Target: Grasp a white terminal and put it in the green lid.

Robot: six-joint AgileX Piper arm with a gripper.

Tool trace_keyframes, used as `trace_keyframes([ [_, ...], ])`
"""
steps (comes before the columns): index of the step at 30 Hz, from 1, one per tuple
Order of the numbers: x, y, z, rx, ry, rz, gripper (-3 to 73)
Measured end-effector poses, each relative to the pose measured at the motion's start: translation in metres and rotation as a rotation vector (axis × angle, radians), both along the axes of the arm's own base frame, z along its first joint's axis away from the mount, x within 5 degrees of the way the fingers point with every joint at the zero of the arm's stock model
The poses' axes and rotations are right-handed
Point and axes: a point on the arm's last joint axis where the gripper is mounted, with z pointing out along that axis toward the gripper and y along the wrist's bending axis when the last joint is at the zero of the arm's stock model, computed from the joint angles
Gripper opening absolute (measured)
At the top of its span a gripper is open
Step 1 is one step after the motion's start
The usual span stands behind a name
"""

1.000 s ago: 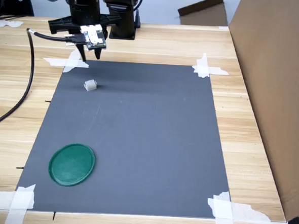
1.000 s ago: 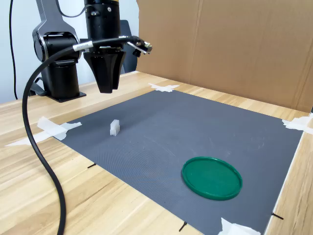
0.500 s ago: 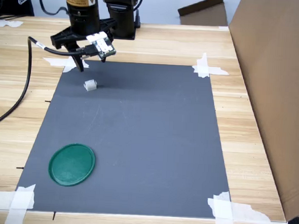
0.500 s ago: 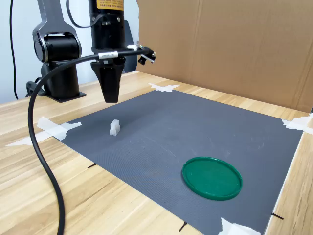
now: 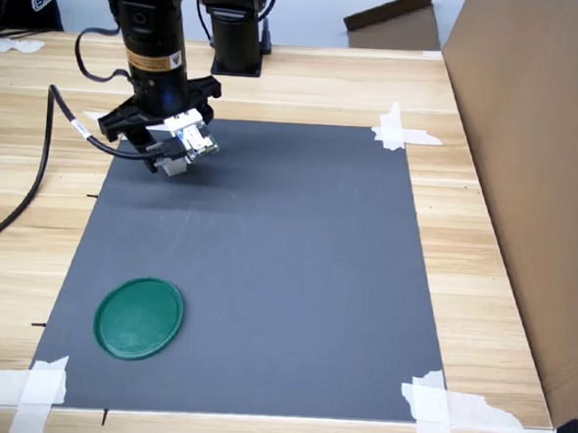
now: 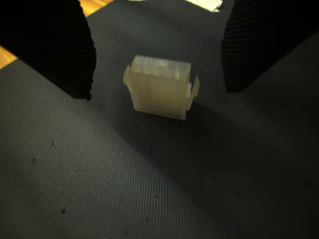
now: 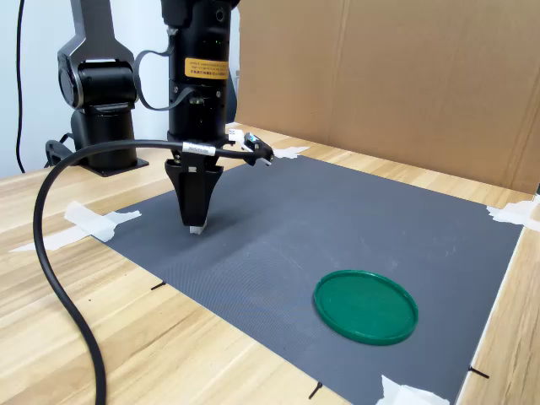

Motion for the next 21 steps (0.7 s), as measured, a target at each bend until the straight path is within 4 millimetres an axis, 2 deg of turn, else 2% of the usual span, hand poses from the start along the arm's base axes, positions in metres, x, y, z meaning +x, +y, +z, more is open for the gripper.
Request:
trace_keyframes([
  [10, 0.0059, -0.0004, -0.0118, 0.006, 0.024, -0.006, 61.5],
  [21, 0.0057, 0.0019, -0.0121, 0.038, 0.02, -0.05, 49.2],
])
